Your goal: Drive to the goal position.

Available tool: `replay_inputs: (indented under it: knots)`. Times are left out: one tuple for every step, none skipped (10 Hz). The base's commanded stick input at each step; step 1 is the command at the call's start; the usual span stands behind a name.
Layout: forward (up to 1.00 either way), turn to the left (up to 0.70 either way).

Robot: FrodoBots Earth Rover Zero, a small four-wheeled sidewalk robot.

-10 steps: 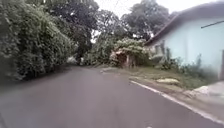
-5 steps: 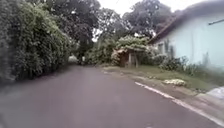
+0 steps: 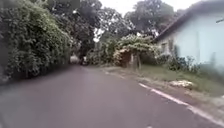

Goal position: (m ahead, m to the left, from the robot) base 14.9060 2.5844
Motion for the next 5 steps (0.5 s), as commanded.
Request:
replay_inputs:
  knots:
    - [0.7, 0.35]
    - [0.7, 0.35]
    - [0.7, 0.35]
    - [0.7, 0.29]
    - [0.7, 0.13]
